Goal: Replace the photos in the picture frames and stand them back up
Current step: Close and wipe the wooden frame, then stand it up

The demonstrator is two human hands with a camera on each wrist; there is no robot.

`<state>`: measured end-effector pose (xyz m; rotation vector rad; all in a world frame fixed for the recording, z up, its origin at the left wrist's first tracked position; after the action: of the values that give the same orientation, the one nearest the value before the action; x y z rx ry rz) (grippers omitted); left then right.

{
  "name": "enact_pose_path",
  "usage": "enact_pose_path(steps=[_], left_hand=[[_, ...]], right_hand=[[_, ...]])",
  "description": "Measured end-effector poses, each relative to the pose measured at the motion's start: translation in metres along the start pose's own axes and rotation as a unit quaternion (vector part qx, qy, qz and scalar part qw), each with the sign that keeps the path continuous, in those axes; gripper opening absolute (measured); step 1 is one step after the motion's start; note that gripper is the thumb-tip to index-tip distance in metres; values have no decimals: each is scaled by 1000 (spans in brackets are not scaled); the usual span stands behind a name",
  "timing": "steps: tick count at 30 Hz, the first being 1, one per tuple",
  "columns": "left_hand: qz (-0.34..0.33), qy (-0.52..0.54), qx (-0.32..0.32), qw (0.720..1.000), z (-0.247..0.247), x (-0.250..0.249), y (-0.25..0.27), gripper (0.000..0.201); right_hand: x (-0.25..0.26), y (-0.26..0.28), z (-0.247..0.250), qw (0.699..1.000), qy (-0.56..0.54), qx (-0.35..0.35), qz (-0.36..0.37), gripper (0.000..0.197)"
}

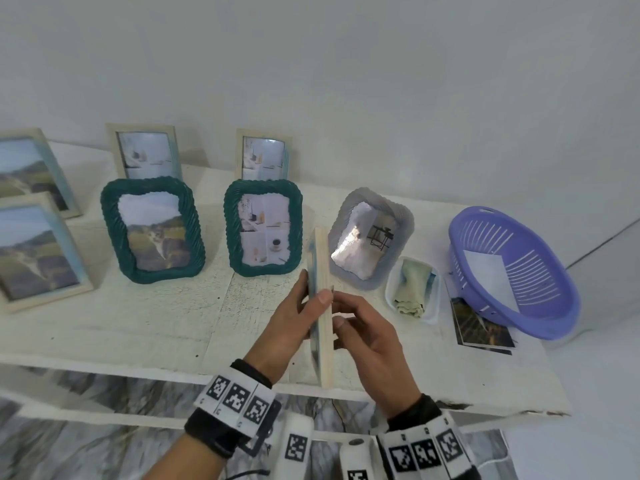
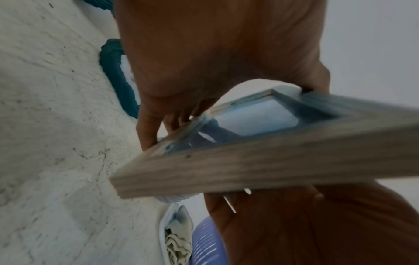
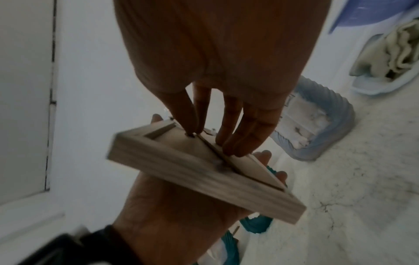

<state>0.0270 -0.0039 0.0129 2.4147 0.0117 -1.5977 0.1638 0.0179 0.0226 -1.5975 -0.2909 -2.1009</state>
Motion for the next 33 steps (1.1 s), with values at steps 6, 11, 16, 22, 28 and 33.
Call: enact_pose_path(steps=[6,11,16,22,28,33], left_hand=[[21,48,22,998,-3,-5,2,80],[22,3,12,1000,0,-11,-2,103],[21,-47,3,999,3,-15,-8,95],[-4,-97,0,995,-4,-19,-11,102],[13,-12,-39,999,6,-33,-17,75],[82,2,5,997,-1,-55,-30,94]], right_hand=[[1,-5,2,995,95,-29,-2,26],[8,-11,21,955,274,-73,88,19],[14,-16,32,884,441,-129,91,16],[22,-15,31,989,95,-35,-108,28],[7,-26,53,970,-118,-28,-212,68],[8,-39,62,952,-229,-2,-204,60]])
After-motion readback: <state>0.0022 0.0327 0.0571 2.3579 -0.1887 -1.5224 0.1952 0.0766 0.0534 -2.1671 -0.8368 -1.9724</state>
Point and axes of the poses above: each hand's wrist, its own y-axis away from the middle knuckle, its own z-axis out of the back of the hand, x = y × z, the point moved 2 cm from there along -y, towards the middle knuckle, and after that the axes turned 13 degrees about y, right-handed, at the moved point
